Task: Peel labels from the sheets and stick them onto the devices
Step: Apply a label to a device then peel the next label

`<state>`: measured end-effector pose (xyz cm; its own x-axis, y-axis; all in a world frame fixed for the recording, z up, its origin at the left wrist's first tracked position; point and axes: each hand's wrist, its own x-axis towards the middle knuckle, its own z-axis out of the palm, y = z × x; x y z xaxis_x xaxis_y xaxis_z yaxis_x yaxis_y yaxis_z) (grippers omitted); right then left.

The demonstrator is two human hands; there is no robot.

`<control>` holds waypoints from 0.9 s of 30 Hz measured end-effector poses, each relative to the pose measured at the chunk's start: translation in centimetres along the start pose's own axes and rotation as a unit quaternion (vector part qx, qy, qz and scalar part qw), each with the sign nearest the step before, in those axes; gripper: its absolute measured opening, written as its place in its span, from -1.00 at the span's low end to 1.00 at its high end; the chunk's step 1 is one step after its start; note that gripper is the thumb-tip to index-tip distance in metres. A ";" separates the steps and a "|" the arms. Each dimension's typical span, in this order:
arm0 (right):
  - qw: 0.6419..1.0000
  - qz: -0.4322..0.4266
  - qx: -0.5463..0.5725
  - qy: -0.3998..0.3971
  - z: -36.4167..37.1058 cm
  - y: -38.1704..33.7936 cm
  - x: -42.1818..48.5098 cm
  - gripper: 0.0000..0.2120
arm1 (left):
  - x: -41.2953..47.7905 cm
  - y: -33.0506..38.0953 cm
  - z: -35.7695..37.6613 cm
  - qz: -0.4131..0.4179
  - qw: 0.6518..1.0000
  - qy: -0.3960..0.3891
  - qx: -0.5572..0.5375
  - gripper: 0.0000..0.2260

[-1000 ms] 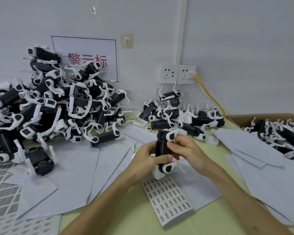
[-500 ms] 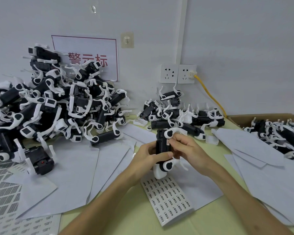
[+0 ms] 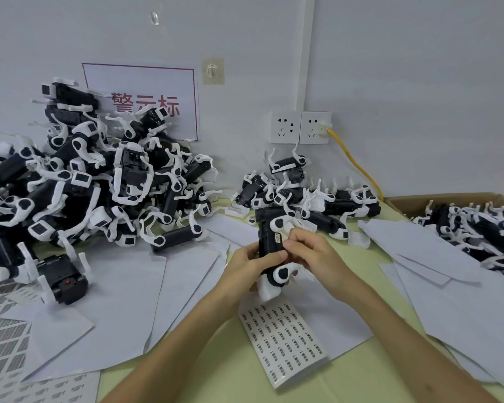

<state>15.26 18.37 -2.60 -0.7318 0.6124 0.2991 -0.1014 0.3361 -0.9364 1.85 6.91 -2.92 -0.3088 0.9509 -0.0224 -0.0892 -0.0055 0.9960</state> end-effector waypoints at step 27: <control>0.856 0.028 0.491 0.161 -9.4 -0.4 0.2 -0.63 | 1.6 1.3 -3.0 -0.017 0.987 0.078 -0.139 -0.50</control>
<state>21.47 25.05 -0.47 -0.5470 0.8260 0.1359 -0.7054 -0.3673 -0.6062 -1.63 7.44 -1.95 -0.4408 0.8931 -0.0905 -0.3520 -0.0792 0.9326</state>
